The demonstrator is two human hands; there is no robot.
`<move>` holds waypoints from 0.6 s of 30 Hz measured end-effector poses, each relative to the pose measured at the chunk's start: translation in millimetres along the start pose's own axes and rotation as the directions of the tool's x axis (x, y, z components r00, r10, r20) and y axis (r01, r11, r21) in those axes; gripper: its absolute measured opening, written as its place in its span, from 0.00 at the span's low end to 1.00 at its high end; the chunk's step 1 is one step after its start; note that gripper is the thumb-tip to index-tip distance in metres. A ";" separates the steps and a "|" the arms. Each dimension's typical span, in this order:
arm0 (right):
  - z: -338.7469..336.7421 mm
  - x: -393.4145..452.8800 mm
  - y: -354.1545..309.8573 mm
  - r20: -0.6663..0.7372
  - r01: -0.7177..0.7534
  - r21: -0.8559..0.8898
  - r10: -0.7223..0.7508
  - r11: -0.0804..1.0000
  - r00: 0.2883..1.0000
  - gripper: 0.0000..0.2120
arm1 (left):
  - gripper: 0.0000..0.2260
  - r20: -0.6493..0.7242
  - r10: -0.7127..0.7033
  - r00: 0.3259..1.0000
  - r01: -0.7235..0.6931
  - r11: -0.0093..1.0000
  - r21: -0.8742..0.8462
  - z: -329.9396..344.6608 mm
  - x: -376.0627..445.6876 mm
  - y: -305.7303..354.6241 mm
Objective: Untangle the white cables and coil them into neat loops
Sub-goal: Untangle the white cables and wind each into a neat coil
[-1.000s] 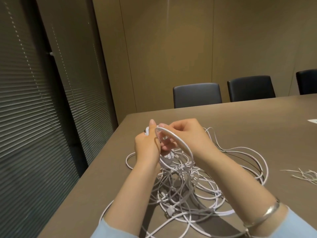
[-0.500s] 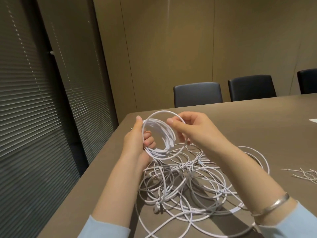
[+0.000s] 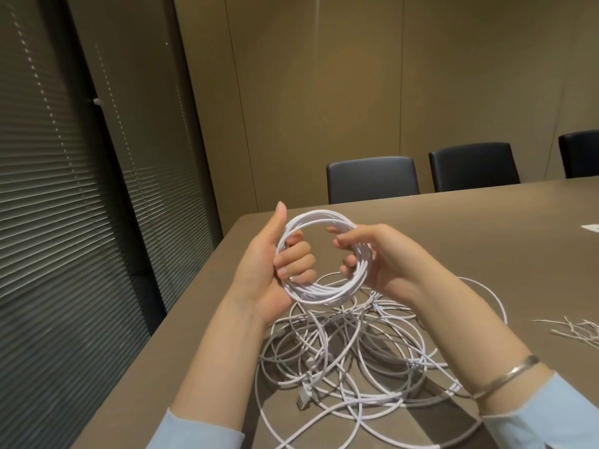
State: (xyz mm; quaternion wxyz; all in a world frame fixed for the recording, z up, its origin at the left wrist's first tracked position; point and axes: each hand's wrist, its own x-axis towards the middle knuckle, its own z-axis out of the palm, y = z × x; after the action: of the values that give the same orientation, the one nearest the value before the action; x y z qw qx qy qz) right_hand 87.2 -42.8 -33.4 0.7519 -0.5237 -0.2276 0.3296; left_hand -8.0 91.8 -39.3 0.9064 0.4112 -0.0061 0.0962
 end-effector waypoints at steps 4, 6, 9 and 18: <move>1.2 -1.0 0.4 -0.018 0.048 -0.067 -0.050 0.997 0.999 0.14 | 0.18 -0.046 0.030 0.999 -0.025 0.995 0.097 1.5 2.3 -1.4; 2.1 -0.6 1.2 0.019 0.110 -0.140 -0.108 0.984 0.994 0.18 | 0.16 -0.103 0.080 0.991 -0.064 0.987 0.150 1.6 5.0 -3.4; 4.2 -0.1 4.4 0.071 0.229 -0.240 -0.218 0.943 0.973 0.18 | 0.16 -0.166 0.123 0.978 -0.092 0.980 0.179 1.0 7.9 -4.8; 10.1 5.2 15.4 0.078 0.242 -0.285 -0.230 0.927 0.970 0.20 | 0.17 -0.222 0.235 0.946 -0.199 0.965 0.172 -5.9 8.3 4.3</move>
State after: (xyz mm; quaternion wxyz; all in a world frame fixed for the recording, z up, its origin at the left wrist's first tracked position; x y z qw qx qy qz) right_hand 79.8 -29.0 -44.3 0.6951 -0.5907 -0.3514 0.2107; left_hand -1.0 100.5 -39.2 0.8516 0.4590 0.0656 0.2448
